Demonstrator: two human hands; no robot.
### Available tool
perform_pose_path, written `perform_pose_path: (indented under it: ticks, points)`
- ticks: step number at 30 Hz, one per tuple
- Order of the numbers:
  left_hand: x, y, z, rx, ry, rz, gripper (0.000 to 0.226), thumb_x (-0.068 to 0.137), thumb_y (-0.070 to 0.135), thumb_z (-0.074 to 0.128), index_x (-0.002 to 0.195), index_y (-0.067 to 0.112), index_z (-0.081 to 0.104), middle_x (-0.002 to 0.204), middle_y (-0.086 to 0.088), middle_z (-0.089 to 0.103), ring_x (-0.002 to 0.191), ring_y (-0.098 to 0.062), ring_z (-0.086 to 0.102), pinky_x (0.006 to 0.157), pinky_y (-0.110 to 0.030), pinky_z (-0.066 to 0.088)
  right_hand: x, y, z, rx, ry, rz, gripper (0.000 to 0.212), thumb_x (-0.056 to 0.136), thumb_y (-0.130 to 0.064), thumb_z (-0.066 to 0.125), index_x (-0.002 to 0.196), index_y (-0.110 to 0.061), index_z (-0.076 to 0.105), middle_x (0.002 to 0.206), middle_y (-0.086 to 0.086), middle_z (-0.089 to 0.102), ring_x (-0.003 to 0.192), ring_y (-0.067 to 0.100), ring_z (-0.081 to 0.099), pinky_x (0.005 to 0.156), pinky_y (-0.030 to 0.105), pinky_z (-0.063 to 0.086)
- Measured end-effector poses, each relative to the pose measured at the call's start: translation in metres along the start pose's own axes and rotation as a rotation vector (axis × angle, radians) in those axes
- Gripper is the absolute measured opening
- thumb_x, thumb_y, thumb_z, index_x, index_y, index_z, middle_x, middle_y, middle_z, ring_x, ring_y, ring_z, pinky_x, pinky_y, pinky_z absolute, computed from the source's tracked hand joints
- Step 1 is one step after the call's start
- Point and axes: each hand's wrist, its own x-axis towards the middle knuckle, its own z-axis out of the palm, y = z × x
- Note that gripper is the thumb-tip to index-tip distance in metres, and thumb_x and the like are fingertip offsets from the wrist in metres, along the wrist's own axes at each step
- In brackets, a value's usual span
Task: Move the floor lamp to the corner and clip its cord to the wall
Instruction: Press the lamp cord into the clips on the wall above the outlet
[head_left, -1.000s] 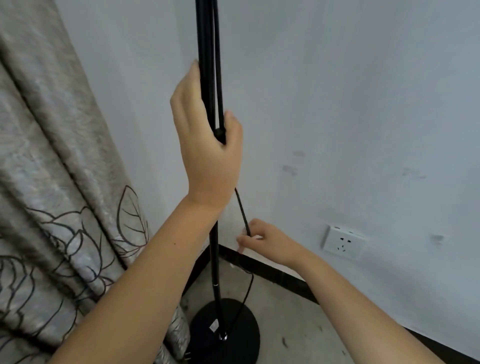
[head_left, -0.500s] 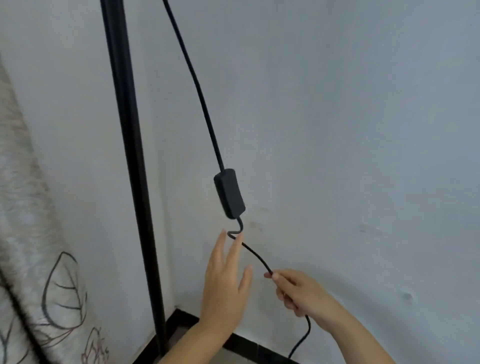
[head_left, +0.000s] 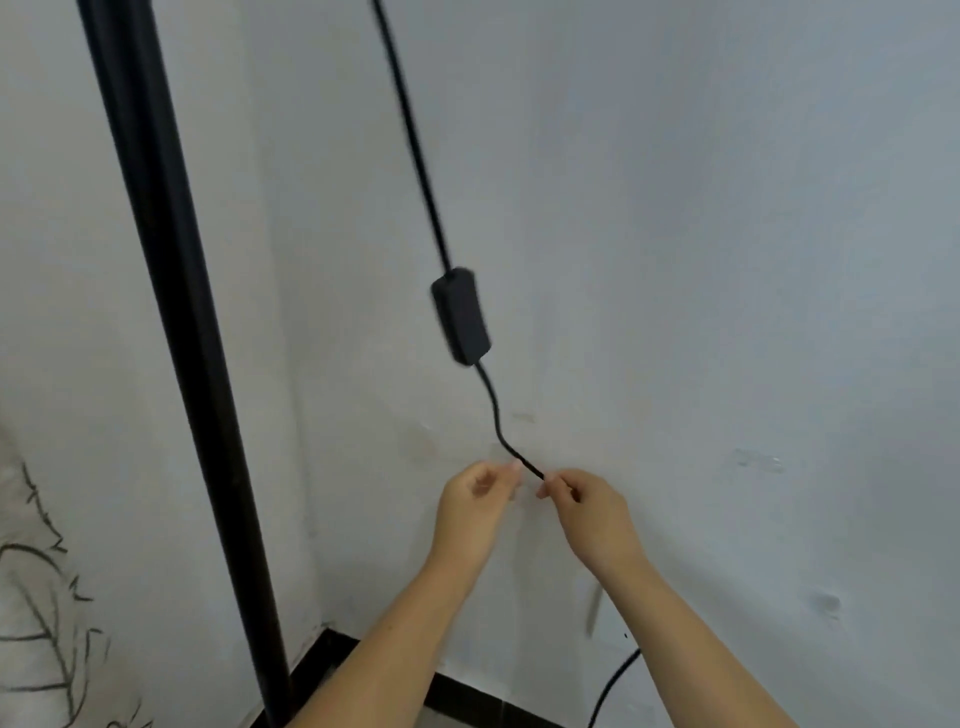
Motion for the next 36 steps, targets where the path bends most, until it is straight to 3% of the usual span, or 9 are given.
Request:
perform_pose_path:
  ticks: [2,5,9,13,24,31,36]
  points:
    - [0.011,-0.002,-0.001,0.046,0.061,0.003,0.027,0.087,0.031,0.063,0.067,0.012,0.060,0.066,-0.002,0.063,0.063,-0.016,0.057,0.070,-0.035,0.049,0.005,0.001,0.005,-0.027,0.032,0.014,0.028,0.094,-0.023,0.048,0.075,-0.017,0.068,0.060,-0.012,0.053,0.056,0.006,0.047,0.052,0.016,0.033]
    - [0.024,0.001,0.003,0.084,0.066,-0.011,0.027,0.085,0.037,0.062,0.075,0.012,0.060,0.070,-0.001,0.063,0.066,-0.018,0.059,0.070,-0.036,0.050,0.012,-0.005,0.012,-0.059,0.042,0.012,0.032,0.094,-0.025,0.048,0.076,-0.010,0.071,0.058,-0.007,0.056,0.050,0.006,0.045,0.050,0.022,0.034]
    - [0.037,-0.001,0.011,0.092,0.175,0.002,0.027,0.087,0.034,0.060,0.071,0.013,0.061,0.066,-0.001,0.064,0.062,-0.018,0.060,0.059,-0.027,0.046,0.014,-0.007,0.017,-0.136,0.087,-0.048,0.036,0.095,-0.026,0.047,0.076,-0.004,0.068,0.067,0.009,0.066,0.053,0.017,0.048,0.053,0.031,0.039]
    - [0.039,-0.008,0.015,0.064,0.237,0.006,0.032,0.087,0.036,0.061,0.059,0.020,0.059,0.055,0.005,0.063,0.049,-0.008,0.056,0.056,-0.026,0.045,0.014,-0.006,0.014,-0.159,0.138,-0.091,0.038,0.096,-0.030,0.045,0.076,-0.006,0.066,0.072,0.007,0.070,0.064,0.025,0.062,0.063,0.039,0.051]
    - [0.035,-0.009,0.015,0.157,0.268,0.048,0.043,0.090,0.044,0.053,0.059,0.017,0.065,0.052,0.002,0.063,0.048,-0.017,0.058,0.061,-0.039,0.055,0.021,-0.011,0.014,-0.223,0.158,-0.109,0.038,0.096,-0.035,0.044,0.080,-0.011,0.069,0.072,0.006,0.070,0.064,0.023,0.058,0.060,0.034,0.045]
    - [0.038,-0.011,0.016,0.090,0.212,-0.001,0.041,0.091,0.036,0.054,0.058,0.016,0.067,0.048,0.001,0.060,0.042,-0.015,0.052,0.055,-0.036,0.050,0.023,-0.008,0.021,-0.267,0.136,-0.093,0.038,0.097,-0.036,0.042,0.077,-0.012,0.065,0.064,-0.001,0.056,0.061,0.020,0.051,0.055,0.028,0.035]
    - [0.040,-0.015,0.013,0.056,0.167,-0.022,0.034,0.091,0.033,0.055,0.062,0.020,0.067,0.043,0.006,0.058,0.038,-0.010,0.053,0.050,-0.026,0.046,0.023,0.000,0.024,-0.158,0.063,-0.026,0.039,0.097,-0.034,0.041,0.073,-0.015,0.065,0.055,-0.006,0.053,0.053,0.016,0.049,0.053,0.029,0.038]
